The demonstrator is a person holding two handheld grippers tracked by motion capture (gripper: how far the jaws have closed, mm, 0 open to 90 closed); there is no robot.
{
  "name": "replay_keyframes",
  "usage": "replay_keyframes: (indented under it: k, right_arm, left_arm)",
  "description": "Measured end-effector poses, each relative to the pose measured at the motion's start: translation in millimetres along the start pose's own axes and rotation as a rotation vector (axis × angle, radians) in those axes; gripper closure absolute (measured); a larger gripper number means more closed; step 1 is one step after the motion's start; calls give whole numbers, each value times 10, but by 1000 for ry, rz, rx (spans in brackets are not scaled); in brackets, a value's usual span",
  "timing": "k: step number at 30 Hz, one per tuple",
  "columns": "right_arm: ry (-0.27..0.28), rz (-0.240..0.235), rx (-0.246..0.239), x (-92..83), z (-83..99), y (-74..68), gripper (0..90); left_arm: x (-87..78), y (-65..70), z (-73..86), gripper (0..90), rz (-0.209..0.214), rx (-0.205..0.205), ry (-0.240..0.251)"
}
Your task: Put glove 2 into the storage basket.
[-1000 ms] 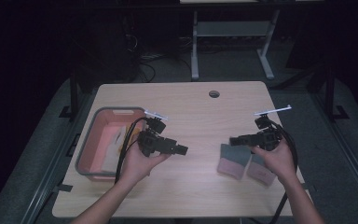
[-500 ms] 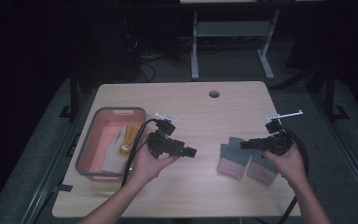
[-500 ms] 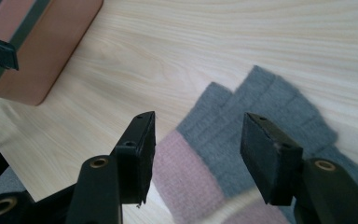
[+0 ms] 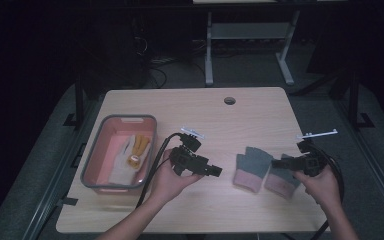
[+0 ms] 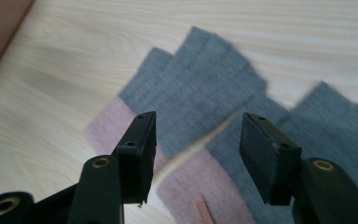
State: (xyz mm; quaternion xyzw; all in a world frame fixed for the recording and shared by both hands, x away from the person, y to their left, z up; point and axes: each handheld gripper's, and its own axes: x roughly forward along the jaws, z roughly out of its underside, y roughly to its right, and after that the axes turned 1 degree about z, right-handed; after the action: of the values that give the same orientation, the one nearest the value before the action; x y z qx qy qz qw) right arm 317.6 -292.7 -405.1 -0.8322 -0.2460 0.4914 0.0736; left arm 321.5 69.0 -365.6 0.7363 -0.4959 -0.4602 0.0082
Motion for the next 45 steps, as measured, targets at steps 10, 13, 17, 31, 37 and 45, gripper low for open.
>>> replay_keyframes:
  k: [10,13,17,31,37,45]
  right_arm:
    - [-51,78,2,42,141,84,474]
    - [-63,102,1,65,172,105,479]
    - [-94,140,-12,128,216,131,488]
    - [-159,227,-54,293,270,54,580]
    - [-157,197,-38,273,284,90,692]
    - [-158,170,-6,273,266,135,777]
  left_arm:
    - [139,37,-17,296,26,0,1]
    - [172,38,-22,296,30,2,-2]
    - [230,44,-21,296,37,-1,-9]
    - [303,62,8,299,29,0,-27]
    - [285,90,31,300,27,8,-26]
    - [292,42,61,299,27,-7,-31]
